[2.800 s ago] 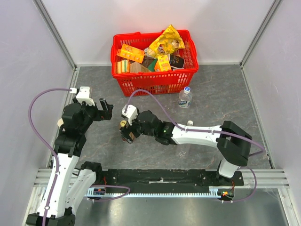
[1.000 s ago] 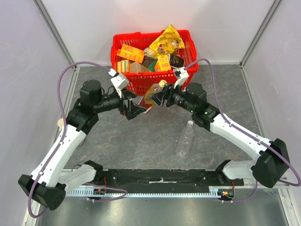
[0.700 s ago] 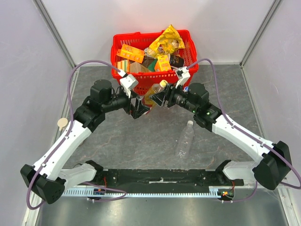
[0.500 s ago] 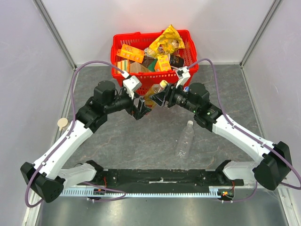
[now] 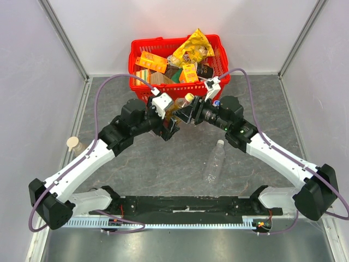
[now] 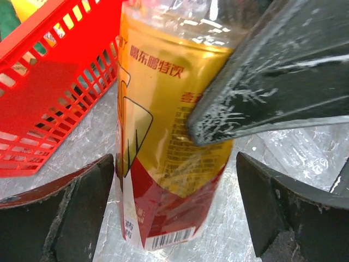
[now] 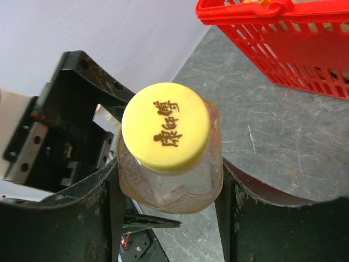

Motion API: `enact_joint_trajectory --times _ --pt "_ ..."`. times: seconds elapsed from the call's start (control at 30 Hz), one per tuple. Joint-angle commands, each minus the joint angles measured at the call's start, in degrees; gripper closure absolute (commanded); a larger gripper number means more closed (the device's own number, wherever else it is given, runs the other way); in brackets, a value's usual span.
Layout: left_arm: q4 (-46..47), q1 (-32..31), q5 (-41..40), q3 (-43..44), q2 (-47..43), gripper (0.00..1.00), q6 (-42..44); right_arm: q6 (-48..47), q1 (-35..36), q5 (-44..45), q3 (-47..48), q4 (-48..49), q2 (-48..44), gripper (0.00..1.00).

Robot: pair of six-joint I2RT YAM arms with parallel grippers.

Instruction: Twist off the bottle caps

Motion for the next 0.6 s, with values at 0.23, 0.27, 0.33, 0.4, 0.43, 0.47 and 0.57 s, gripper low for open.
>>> enact_joint_trajectory --times 0.23,0.27,0.33,0.4,0.43,0.47,0.57 --pt "4.53 -0.68 -3.47 -1.42 1.36 0.14 2.06 4.59 -0.03 -5.03 -1.79 7.02 -0.20 0.52" --pt "4.53 -0.68 -3.29 -1.33 1.37 0.20 2.06 4.68 -0.03 -5.04 -1.88 6.94 -0.11 0.52" --pt "4.35 -0.77 -3.12 -1.24 1.28 0.27 2.15 4.51 -0.11 -5.21 -1.88 6.59 0.06 0.52" --pt "4.09 -0.77 -2.50 -1.33 1.10 0.38 2.59 4.51 -0.11 -5.30 -2.14 6.76 0.07 0.51" --pt "4.09 -0.68 -2.33 -1.42 1.01 0.41 2.85 4.33 -0.11 -5.21 -2.23 6.76 0.06 0.51" --pt "4.00 -0.68 -2.15 -1.51 0.93 0.42 2.85 4.24 -0.20 -5.21 -2.32 6.76 -0.02 0.50" --pt "3.91 -0.77 -1.71 -1.86 0.14 0.43 3.38 4.15 -0.55 -5.39 -2.05 6.76 0.06 0.46"
